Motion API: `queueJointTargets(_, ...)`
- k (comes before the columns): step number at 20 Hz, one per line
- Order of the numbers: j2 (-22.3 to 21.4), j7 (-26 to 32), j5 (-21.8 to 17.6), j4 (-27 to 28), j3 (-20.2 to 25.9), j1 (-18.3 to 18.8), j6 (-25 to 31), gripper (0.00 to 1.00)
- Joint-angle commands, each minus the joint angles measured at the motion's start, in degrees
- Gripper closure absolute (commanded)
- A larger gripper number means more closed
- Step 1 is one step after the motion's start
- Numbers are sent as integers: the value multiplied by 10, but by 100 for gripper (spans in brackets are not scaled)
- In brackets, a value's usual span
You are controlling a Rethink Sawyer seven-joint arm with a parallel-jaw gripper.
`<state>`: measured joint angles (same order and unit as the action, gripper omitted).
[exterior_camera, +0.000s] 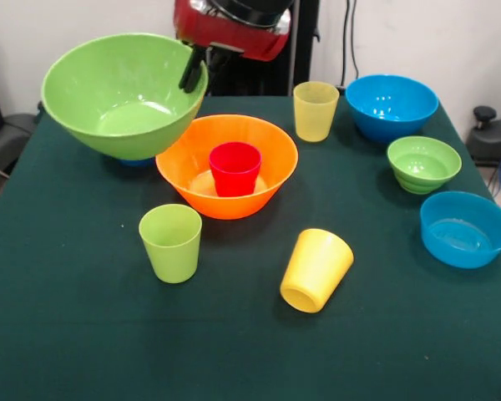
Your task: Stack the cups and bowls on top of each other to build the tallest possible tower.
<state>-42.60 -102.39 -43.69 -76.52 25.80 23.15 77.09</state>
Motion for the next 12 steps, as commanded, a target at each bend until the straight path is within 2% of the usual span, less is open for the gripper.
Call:
queueJointTargets(1, 0, -39, 10, -56, -32, -37, 14, 100)
queueJointTargets(7, 7, -81, 36, -59, -47, -60, -5, 100)
queueJointTargets(12, 11, -80, 44, -57, -58, -70, -24, 100)
